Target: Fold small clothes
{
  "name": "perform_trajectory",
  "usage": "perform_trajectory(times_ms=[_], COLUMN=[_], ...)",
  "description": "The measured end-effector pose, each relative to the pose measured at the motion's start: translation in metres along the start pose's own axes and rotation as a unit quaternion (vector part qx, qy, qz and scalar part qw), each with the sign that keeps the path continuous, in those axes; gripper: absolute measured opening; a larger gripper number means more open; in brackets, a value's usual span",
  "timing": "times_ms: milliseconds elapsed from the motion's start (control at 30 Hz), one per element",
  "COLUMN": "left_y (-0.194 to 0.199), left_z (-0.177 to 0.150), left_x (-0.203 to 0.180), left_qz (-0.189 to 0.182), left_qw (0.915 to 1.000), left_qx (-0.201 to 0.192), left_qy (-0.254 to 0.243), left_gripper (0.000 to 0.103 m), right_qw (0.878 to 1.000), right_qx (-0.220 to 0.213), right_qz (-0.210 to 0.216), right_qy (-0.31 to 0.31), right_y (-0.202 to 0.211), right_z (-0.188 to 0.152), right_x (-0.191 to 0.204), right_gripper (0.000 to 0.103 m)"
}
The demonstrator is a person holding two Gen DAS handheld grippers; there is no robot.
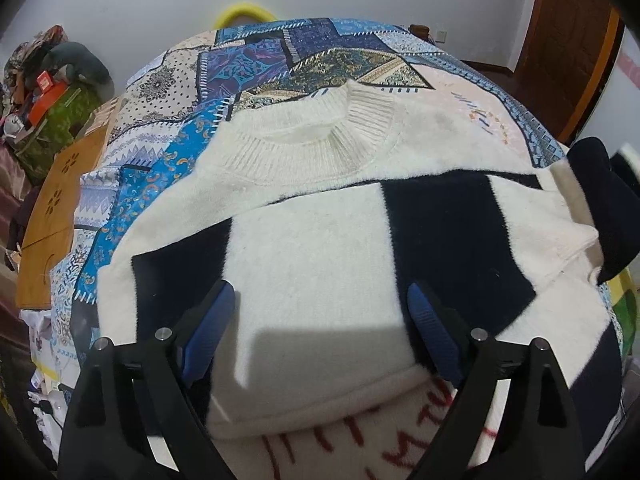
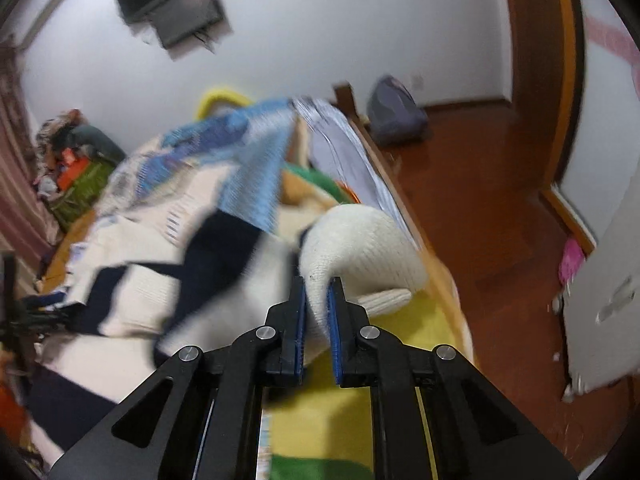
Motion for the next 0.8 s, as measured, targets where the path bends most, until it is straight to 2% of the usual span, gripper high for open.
perform_trajectory(times_ms=[233, 367, 567, 800], left_y=[0.036, 0.055, 0.079, 0.097], left_z=[0.006, 0.008, 0.002, -0.021], left_x=[0.006, 0.017, 0.044, 0.086], left_qz=[-0.013, -0.018, -0.023, -0.015], left_qw=[0.9992, 0.9982, 0.9961, 0.9944], left_qx=[-0.036, -0.055, -0.076, -0.079], left_qy=[0.004, 0.015, 0.038, 0.069], left_gripper=[0.089, 0.089, 0.089, 0.089], right_qw=[0.995, 0.989, 0.980, 0.970], right_qx=[-0.071, -0.087, -0.077, -0.023], right_qz=[0.068, 0.109, 0.165, 0.223], right_qy=[0.031, 0.053, 0.079, 0.093], right_y=[0.045, 0.046, 0.021, -0.018], right_z=[0.072, 0.090, 0.088, 0.048], right_x=[0.076, 0.130, 0.217, 0.305], right_gripper=[0.009, 0.009, 0.009, 0.009])
Point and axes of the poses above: each gripper's, at about its wrist camera, not at the fingertips, and y roughly against the way its jaws point, x to its left, z to its top, the point moved 10 cm from there along -y, roughly the way its jaws point, and after that the axes turned 13 degrees about -x, right-handed, at the moved point
